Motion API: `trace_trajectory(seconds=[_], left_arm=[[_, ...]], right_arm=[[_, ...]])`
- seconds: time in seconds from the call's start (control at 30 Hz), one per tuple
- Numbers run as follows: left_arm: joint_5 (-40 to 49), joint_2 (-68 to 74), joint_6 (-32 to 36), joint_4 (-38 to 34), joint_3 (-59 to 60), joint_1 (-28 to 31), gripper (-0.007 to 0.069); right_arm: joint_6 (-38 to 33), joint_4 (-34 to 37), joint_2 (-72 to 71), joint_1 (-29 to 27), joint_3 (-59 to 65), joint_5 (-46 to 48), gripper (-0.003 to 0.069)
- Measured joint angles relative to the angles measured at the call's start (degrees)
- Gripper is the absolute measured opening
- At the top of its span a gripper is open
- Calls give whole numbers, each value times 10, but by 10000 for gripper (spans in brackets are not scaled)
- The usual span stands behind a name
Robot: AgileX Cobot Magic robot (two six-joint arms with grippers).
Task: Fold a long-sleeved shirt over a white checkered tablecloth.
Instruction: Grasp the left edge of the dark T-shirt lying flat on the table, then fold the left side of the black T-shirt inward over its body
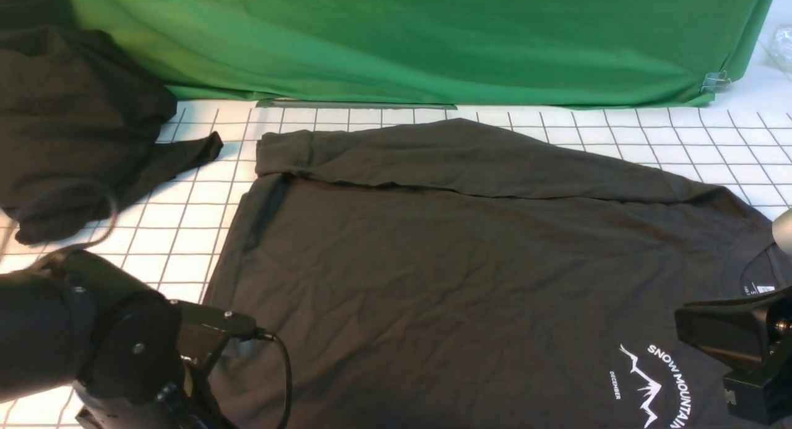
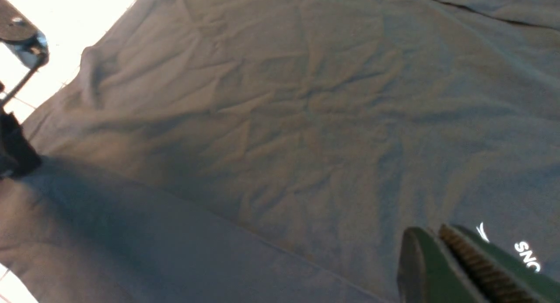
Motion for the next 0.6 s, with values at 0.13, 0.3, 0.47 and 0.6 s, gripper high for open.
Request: trace_trajectory(seconds=[0.13, 0.3, 0.47, 0.6], left_arm=[[23, -57, 39, -16, -18, -10, 15], [31, -93, 80, -6, -101, -10, 15], [33, -69, 97, 66, -225, -10, 15], [32, -18, 101, 127, -319, 4, 15]], right_arm=[[0, 0, 0, 0, 0, -5, 38], [0, 0, 0, 0, 0, -20, 41], [0, 0, 0, 0, 0, -25, 43], [1, 0, 0, 0, 0, -29, 46]])
